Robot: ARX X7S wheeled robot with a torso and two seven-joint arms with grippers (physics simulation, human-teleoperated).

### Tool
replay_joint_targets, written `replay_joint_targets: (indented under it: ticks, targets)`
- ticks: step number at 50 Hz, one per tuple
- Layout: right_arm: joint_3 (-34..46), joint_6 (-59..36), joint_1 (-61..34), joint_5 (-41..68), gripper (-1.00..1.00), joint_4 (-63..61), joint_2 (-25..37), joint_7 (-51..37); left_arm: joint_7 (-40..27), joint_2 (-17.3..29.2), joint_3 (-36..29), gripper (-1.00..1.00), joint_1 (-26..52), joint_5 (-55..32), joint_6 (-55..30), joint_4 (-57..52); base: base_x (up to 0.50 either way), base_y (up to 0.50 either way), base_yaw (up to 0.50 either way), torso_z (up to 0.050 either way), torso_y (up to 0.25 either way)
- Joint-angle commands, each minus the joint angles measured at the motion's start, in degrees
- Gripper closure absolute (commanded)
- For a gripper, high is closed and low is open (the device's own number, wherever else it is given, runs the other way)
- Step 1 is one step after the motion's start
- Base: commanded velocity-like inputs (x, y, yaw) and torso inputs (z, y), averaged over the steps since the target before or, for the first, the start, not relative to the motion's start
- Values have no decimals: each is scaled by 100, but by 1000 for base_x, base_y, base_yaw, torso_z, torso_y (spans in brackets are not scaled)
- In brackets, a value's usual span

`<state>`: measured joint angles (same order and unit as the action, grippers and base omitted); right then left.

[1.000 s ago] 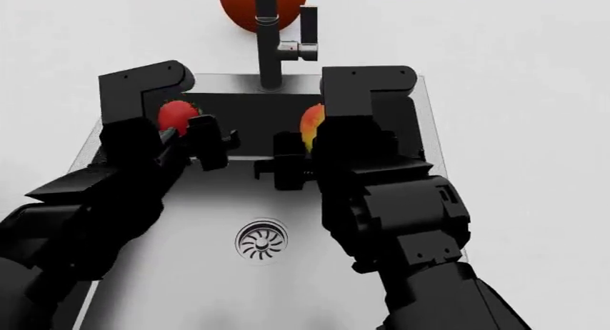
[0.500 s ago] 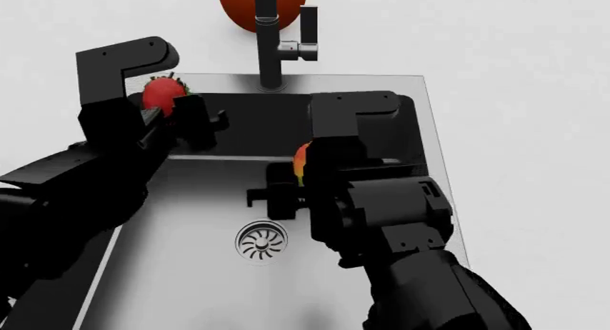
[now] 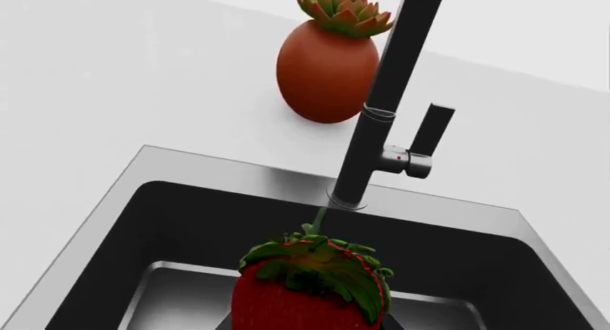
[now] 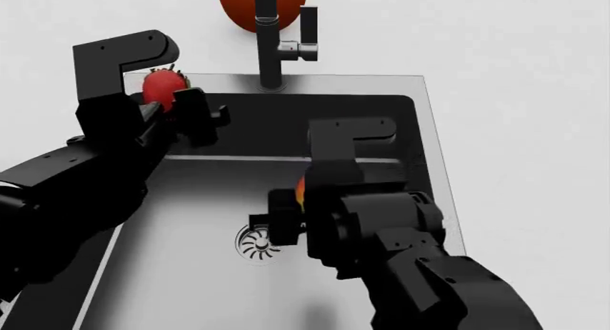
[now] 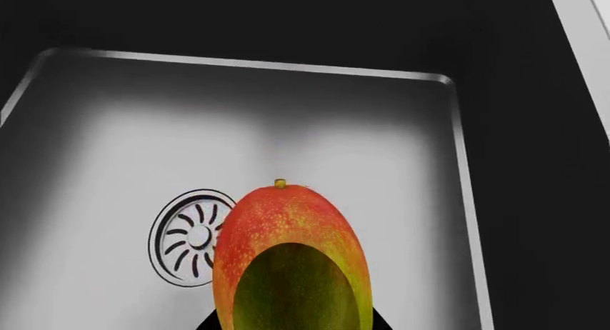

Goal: There is a mixed pile of frozen fruits and vegetables on the counter. Locate all the frozen vegetables and place the items in a bowl on the counter. Take all the frozen fruits and defrost them in a running sink.

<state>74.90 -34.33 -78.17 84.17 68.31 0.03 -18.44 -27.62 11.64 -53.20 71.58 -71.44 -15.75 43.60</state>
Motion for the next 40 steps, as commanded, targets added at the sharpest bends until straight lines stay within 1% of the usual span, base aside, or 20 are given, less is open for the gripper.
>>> replay_joint_targets:
  ticks: [1, 8, 19, 40]
  targets:
    - [1111, 231, -27, 870, 100, 34, -2, 15, -62, 14, 1, 100, -2, -112, 56, -59, 0, 0, 0, 0, 0]
    - [1398, 311, -11, 1095, 100, -4, -2, 3, -87, 21, 7, 100, -8, -117, 57, -93, 0, 0, 0, 0, 0]
    - [1600, 360, 86, 1157, 100, -88, -2, -21, -103, 21, 0, 100, 1, -102, 64, -100, 0, 0, 0, 0, 0]
    - [1602, 356, 278, 990, 100, -155, -3, -13, -97, 7, -1, 100, -3, -86, 90, -69, 0, 0, 0, 0, 0]
